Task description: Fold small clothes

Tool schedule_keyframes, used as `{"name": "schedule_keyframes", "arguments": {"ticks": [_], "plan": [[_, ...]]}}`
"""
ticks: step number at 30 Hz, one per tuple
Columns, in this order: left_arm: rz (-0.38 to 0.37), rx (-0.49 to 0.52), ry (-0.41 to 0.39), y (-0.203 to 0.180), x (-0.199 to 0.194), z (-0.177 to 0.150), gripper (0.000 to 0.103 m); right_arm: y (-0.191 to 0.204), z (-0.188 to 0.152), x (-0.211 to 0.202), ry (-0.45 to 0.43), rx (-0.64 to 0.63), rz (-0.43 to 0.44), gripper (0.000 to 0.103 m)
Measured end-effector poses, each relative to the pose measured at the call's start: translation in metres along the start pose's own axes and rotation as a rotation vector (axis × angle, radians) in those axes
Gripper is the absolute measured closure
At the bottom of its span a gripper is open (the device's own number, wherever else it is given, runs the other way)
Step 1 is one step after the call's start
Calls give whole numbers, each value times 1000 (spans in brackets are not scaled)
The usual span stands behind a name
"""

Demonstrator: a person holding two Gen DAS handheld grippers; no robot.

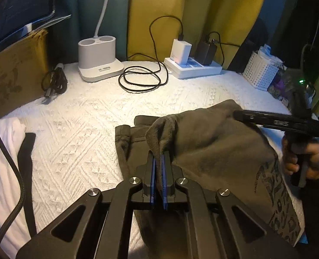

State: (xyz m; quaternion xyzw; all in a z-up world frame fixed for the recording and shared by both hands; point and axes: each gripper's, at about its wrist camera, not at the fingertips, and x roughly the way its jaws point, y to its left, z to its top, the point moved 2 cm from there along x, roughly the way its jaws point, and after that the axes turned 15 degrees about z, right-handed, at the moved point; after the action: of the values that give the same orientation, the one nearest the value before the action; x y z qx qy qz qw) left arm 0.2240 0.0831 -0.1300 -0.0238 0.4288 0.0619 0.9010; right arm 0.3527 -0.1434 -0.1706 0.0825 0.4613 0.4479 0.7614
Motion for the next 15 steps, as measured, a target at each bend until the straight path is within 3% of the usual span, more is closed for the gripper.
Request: {"name": "schedule_keyframes", "arguments": {"ticks": [4,9,15], "plan": [[1,-30,10,9,2,-2,99,3,12,11,-11,-34,-9,72],[29,-40,59,13,17,-9,99,11,16,27,32,-127,-119,72],[47,-77,57,19,2,-11,94,12,4,13,44,-149,-221,71]]}}
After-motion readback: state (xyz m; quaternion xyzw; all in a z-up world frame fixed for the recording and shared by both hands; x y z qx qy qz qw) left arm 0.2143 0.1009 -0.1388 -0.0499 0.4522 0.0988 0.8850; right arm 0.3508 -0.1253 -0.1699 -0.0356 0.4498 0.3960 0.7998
